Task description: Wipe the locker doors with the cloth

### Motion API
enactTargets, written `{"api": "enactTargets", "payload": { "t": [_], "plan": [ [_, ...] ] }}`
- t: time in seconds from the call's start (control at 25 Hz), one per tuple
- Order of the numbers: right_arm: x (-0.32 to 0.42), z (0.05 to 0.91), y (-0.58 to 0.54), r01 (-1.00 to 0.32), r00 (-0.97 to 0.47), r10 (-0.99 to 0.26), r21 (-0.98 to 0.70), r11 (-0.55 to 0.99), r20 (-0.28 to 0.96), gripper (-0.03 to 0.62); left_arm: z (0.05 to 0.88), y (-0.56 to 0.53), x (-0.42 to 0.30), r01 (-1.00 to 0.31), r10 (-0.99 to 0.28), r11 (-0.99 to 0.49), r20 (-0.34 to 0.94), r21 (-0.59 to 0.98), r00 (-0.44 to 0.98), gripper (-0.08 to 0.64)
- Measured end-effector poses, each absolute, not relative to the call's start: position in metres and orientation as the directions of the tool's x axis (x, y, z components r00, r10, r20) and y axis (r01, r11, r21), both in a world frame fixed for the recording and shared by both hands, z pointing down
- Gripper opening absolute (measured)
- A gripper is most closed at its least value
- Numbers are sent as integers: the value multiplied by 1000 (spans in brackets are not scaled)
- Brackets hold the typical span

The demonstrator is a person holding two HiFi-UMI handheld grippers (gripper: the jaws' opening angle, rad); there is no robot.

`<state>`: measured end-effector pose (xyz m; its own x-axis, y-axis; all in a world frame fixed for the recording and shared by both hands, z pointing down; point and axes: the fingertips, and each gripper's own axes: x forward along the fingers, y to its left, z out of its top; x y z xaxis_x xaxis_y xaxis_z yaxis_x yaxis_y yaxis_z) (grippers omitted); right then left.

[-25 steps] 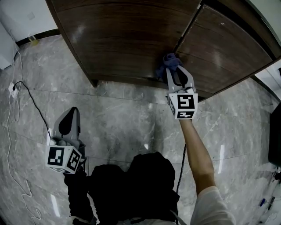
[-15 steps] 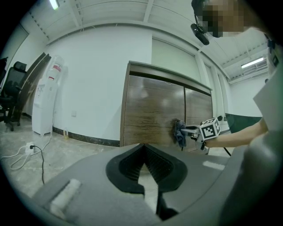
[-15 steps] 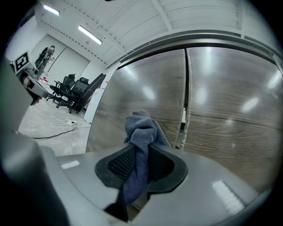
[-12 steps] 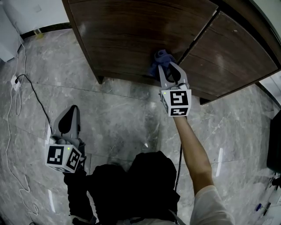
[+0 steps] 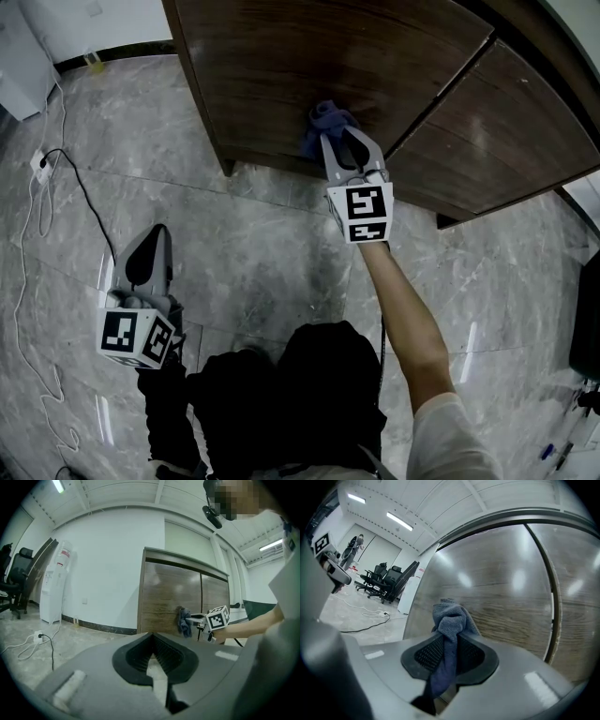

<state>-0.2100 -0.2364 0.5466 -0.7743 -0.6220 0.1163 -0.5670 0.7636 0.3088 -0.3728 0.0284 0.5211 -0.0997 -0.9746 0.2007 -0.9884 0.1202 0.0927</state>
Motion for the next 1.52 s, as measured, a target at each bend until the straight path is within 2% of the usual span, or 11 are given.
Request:
{"api": "enactTargets", "payload": {
  "t": [0.72,1.52],
  "plan": [
    [-298,555,-214,-483,-833,-538,302,822,132,89,523,49,-407,-981,-967,170,208,96,-147,2],
    [-316,488,-210,-477,-855,-517,330,814,39,91,511,49,-415,-980,-969,175,193,94,-154,2]
  ]
}}
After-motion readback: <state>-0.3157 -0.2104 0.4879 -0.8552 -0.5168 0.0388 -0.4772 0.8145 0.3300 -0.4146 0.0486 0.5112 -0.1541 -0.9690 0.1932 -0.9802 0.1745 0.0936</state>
